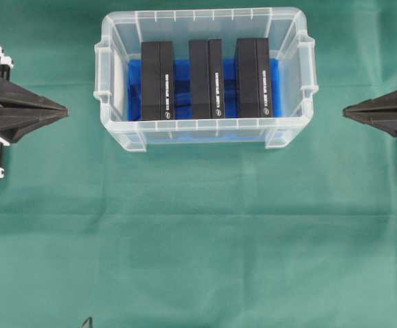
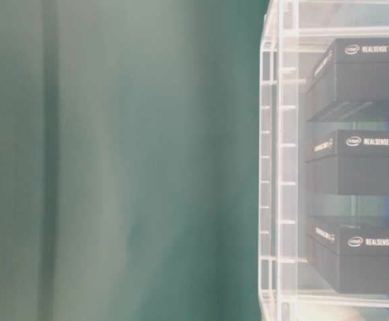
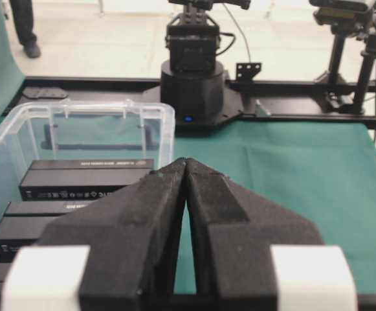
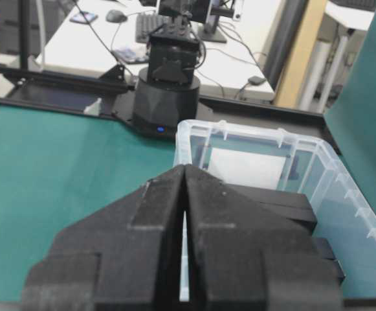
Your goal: Take the box out of the case with both arms.
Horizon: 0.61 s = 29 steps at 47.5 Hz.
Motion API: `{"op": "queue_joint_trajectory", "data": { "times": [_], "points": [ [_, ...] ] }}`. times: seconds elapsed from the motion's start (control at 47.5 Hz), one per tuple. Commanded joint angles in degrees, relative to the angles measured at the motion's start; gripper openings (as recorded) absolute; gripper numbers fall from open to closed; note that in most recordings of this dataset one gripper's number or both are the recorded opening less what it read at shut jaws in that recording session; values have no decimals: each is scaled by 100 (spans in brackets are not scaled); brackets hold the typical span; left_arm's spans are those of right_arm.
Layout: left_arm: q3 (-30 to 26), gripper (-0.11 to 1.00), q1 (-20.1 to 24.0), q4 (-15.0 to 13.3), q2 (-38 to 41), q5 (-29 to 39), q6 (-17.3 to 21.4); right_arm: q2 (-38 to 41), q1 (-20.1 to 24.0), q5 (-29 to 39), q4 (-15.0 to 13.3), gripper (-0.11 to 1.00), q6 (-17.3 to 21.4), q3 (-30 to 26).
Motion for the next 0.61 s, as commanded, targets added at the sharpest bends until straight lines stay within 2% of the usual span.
{"op": "queue_joint_trajectory", "data": {
  "times": [0.0,0.252,0.589],
  "points": [
    [-141,0,0,53,44,-9,-26,53,-18,-18,26,0,44,-70],
    [-176,0,-9,62,26,185,-26,79,-18,703,26,1,123,-325],
    [-299,0,0,62,0,220,-35,35,-18,1020,35,1,149,-554]
  ]
}}
